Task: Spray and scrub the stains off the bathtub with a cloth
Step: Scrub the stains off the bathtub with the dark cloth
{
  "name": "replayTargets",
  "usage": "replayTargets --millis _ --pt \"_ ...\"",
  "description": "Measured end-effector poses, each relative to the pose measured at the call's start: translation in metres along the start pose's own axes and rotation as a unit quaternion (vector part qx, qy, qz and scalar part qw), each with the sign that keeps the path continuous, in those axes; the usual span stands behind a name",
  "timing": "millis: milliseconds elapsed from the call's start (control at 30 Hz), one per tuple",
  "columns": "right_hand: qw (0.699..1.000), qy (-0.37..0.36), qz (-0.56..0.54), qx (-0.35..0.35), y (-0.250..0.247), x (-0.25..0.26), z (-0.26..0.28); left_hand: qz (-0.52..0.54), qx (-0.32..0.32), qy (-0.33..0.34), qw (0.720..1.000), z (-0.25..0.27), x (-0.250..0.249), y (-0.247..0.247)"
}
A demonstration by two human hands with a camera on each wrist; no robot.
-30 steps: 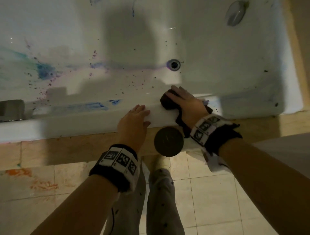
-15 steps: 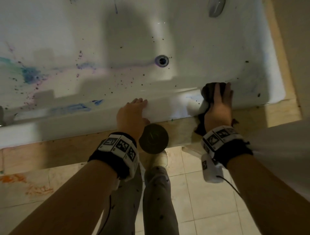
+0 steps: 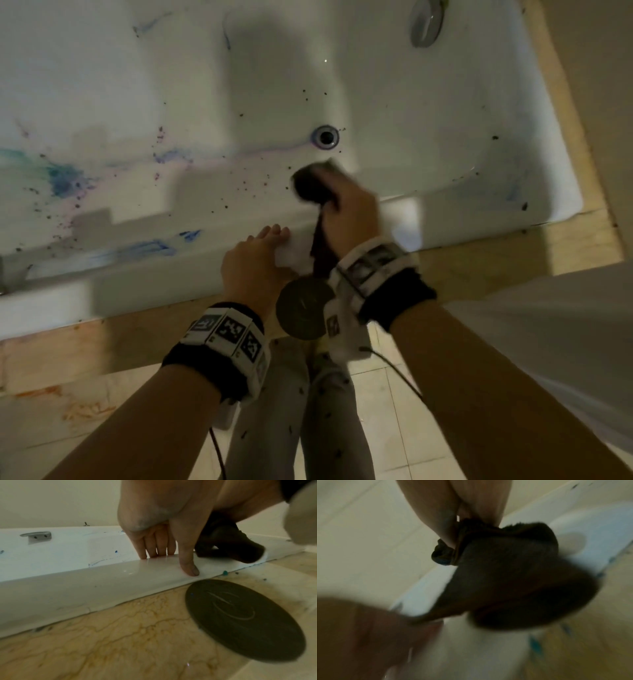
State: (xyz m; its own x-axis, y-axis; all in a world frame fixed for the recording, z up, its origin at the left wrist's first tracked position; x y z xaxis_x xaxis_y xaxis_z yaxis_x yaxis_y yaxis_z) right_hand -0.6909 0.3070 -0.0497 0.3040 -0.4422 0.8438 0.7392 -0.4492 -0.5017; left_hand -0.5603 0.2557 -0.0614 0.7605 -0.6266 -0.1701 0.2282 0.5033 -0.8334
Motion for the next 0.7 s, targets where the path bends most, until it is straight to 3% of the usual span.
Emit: replayTargets --millis 33,100,167,200,300,400,533,633,700 --pt "0.997 0.009 0.005 -0.078 -0.022 0.000 -0.005 0.010 0.004 0.004 1.000 0.000 0.002 0.001" --pt "0.988 0.052 0.066 -0.133 -0.062 -0.010 -0.009 0.018 0.002 0.009 1.000 0.001 0.003 0.001" --pt "0.986 0.094 0.094 -0.103 -0.082 -0.025 0.003 0.024 -0.007 0.010 1.000 0.002 0.004 0.001" --pt "0.988 0.083 0.098 -0.082 -0.080 -0.028 0.014 0.030 -0.009 0.011 0.999 0.002 0.004 0.001" --pt "0.993 -0.007 0.113 0.031 -0.029 -0.027 0.050 0.033 0.004 0.017 0.999 -0.001 0.008 -0.003" --pt "0.972 -0.070 0.177 0.137 0.028 -0.025 0.062 0.076 0.029 -0.005 0.997 -0.007 0.018 -0.005" --pt "0.951 -0.081 0.268 0.129 0.050 -0.009 0.032 0.148 0.047 -0.020 0.988 -0.012 0.023 -0.007" --pt "0.925 0.053 0.303 0.222 0.047 -0.001 -0.017 0.130 0.056 -0.022 0.990 -0.015 0.023 -0.008" --pt "0.946 0.168 0.202 0.188 0.027 0.005 -0.052 0.117 0.060 -0.011 0.991 -0.017 0.024 -0.006"
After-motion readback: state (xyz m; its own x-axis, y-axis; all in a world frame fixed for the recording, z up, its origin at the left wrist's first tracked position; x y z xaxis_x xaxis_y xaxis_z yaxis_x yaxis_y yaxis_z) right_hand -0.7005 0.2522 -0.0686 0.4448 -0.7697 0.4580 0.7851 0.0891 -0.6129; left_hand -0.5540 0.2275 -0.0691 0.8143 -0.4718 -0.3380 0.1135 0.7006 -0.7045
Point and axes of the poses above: each hand's wrist, its own z-axis away from the middle knuckle, its own y-axis out of the palm, x = y × z, the point moved 4 cm from there along -z, towards the middle knuckle, and after that the axes turned 5 degrees about x, right-handed, at the moved point
